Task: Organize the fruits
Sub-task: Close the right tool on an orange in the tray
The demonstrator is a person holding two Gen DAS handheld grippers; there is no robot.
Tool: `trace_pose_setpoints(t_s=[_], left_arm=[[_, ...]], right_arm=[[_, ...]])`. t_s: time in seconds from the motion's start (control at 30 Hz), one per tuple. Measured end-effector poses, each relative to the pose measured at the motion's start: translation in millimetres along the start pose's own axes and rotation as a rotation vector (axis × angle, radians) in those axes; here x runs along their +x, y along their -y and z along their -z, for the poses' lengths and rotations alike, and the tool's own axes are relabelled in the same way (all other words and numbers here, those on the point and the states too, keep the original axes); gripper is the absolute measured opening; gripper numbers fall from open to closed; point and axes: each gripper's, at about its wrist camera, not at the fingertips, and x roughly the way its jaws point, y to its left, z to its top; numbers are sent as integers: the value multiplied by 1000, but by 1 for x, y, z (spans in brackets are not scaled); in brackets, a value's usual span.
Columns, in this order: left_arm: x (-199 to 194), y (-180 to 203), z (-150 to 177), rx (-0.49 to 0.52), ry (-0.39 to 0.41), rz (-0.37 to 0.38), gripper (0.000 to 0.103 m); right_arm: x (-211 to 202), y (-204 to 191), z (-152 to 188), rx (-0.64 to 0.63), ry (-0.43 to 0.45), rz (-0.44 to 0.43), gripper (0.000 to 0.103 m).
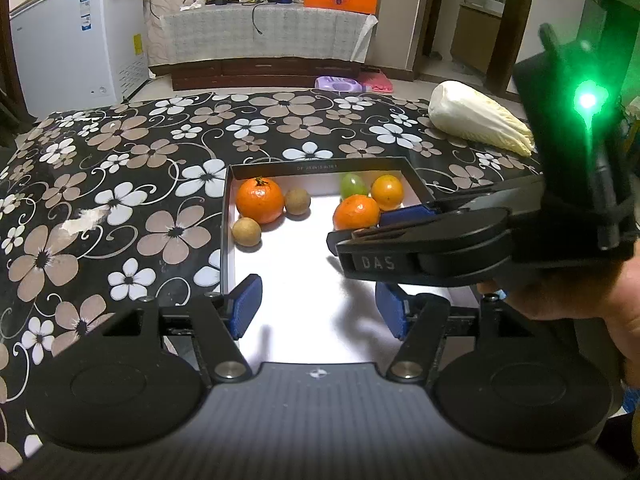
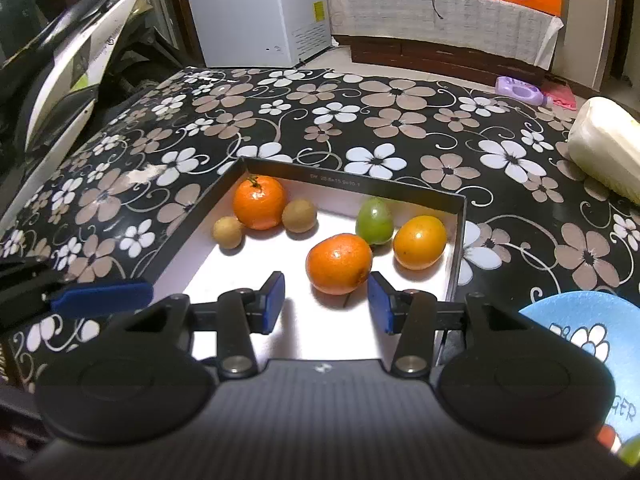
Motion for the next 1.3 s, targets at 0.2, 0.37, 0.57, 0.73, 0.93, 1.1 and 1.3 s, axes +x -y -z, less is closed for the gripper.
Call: trace_pose_setpoints(t_s=[0.2, 0.37, 0.57, 0.73, 0.93, 1.1, 1.3], left_arm=[[-1, -4, 1, -7, -1, -1, 68], [-2, -9, 1, -18, -5, -4, 68], [1, -9, -1, -24, -9, -2, 68], [3, -5, -3, -18, -5, 1, 68], [8, 3, -7, -14, -2, 8, 68], [15, 14, -11, -5, 3, 8, 68], [28, 24, -18, -10, 3, 4, 68]], right_arm=[[9, -4, -1, -18, -11, 35, 47], [15, -6, -3, -28, -17, 65, 45], [18, -8, -6, -45, -20, 76, 41], [13, -4, -5, -29, -21, 50, 40], [-13, 6, -4, 5, 12, -7, 40], [-35, 15, -1, 8, 40, -23, 40], [-60, 34, 2, 39, 83, -19, 40]])
